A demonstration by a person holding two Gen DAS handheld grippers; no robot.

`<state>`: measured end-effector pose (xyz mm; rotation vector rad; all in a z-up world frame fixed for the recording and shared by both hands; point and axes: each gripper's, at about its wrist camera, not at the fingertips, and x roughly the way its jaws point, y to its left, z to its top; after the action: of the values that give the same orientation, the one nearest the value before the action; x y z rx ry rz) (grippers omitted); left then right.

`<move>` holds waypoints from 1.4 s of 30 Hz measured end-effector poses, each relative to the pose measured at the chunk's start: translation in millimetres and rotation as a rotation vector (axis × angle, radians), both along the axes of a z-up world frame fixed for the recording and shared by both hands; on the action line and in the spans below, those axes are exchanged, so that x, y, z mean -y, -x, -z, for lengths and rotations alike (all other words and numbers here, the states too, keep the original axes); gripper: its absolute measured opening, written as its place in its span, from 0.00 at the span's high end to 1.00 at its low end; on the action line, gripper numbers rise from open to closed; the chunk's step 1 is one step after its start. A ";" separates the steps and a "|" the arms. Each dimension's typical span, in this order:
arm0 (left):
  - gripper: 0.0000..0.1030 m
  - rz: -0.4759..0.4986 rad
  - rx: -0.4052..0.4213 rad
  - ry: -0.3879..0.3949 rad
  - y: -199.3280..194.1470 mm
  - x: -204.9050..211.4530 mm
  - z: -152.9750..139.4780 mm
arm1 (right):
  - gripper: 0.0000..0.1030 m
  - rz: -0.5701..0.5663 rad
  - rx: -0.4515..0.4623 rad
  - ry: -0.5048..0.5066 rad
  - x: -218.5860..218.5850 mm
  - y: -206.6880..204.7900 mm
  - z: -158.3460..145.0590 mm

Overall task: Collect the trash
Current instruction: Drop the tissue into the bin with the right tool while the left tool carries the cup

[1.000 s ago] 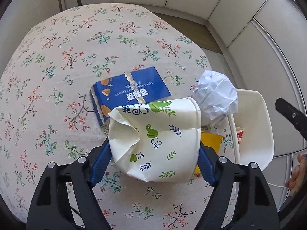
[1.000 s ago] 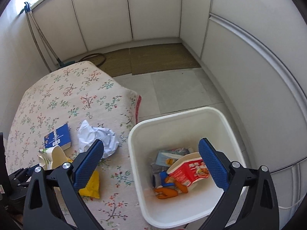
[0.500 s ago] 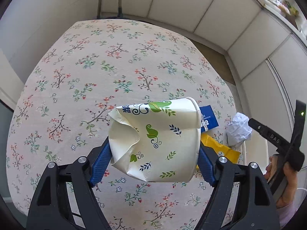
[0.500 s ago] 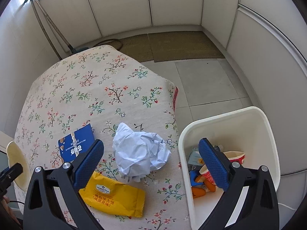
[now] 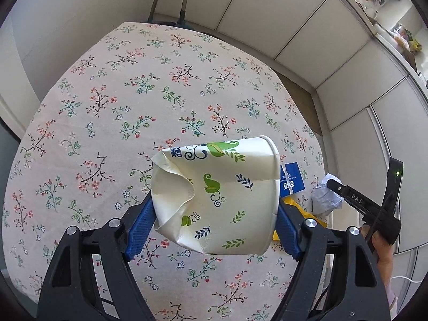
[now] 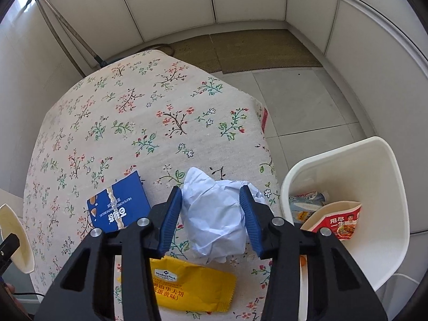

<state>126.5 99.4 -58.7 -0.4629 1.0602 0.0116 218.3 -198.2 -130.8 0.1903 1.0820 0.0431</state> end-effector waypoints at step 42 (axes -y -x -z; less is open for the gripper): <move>0.27 0.119 0.026 -0.058 -13.0 78.9 1.3 | 0.56 0.269 0.233 0.091 142.5 78.7 -73.6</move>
<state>139.5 20.4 -59.9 -0.3457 1.0580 -0.0685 139.5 -340.7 -57.2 0.2411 0.8175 -0.2205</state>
